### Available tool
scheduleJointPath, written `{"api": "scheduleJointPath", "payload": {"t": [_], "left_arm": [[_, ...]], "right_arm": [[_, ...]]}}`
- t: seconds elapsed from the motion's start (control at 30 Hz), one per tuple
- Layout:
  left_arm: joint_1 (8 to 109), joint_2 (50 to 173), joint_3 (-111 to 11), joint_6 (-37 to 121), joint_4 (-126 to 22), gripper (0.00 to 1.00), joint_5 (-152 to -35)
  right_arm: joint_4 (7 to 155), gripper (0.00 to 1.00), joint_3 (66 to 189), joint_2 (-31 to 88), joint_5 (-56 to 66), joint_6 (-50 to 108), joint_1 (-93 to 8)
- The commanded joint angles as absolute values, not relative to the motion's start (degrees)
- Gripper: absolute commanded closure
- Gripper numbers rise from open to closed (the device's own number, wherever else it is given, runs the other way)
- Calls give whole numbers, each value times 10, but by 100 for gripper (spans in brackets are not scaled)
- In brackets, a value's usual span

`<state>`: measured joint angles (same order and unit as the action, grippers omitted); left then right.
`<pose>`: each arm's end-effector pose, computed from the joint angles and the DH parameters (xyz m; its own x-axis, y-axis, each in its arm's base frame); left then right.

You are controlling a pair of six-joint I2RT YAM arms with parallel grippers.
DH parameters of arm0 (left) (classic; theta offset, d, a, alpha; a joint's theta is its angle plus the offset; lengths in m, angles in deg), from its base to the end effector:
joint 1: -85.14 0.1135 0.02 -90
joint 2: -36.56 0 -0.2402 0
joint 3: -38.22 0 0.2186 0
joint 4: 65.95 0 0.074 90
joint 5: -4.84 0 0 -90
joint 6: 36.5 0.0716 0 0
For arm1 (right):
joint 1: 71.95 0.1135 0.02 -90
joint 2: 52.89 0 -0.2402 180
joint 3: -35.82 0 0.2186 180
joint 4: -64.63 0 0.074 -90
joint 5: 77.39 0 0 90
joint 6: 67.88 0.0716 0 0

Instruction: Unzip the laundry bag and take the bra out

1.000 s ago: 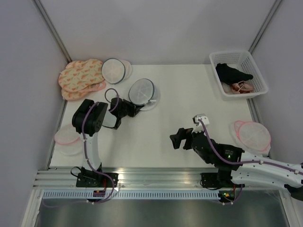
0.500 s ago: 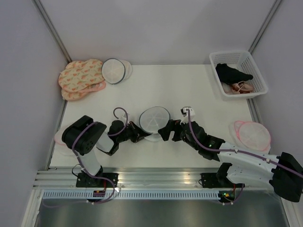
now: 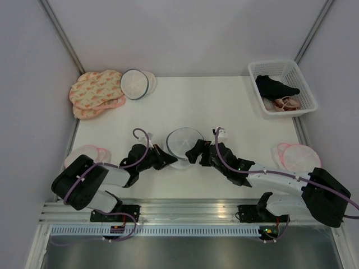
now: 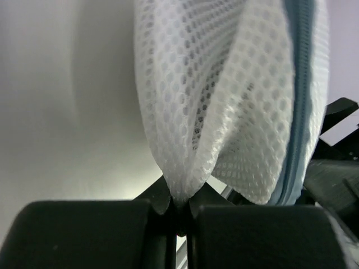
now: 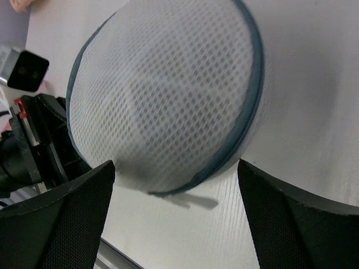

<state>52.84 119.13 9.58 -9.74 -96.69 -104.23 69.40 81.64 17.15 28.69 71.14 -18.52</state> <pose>0.1970 -0.1522 0.1192 -0.8275 -0.4753 -0.2990 0.0445 0.4753 -0.8787 0.1722 0.1988 0.1804 -0.6630 0.3238 -0.6750 -0.1934 0.7969 0.5723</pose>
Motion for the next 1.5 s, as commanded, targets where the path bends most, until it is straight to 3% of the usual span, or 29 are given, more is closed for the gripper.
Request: {"api": "scheduleJointPath", "payload": {"t": [0.0,0.3,0.43,0.57,0.6,0.67,0.7,0.73,0.77,0.83,0.87,0.9,1.0,1.33,1.47], "left_arm": [[524,1207,110,-56,-980,98,-1038],[517,1257,138,-76,-1097,98,-1061],[509,1270,134,-79,-1126,98,-1074],[509,1269,137,-86,-1148,98,-1076],[509,1267,132,-85,-1138,98,-1076],[509,1262,128,-83,-1126,98,-1074],[509,1261,125,-83,-1125,95,-1076],[508,1260,123,-85,-1124,85,-1079],[508,1256,123,-88,-1124,55,-1080],[508,1247,125,-98,-1117,34,-1078],[508,1239,127,-101,-1112,13,-1076],[507,1218,133,-108,-1099,7,-1076],[500,1147,153,-127,-1079,3,-1063],[455,847,121,-144,-726,2,-934],[455,814,120,-154,-678,1,-919]], "right_arm": [[618,6,787,151,331,760,-196],[482,16,752,199,254,824,-244],[378,28,718,239,199,851,-253],[328,55,701,255,166,880,-264],[326,69,695,252,165,881,-268],[327,84,692,249,168,883,-268],[335,97,691,244,171,884,-269],[341,100,691,242,174,882,-271],[344,100,692,241,173,881,-273],[346,99,692,240,173,882,-283],[348,100,692,240,169,883,-288],[353,100,692,243,168,888,-298],[349,99,682,250,171,900,-321],[247,100,647,314,130,931,-376],[168,100,635,348,108,947,-379]]}}
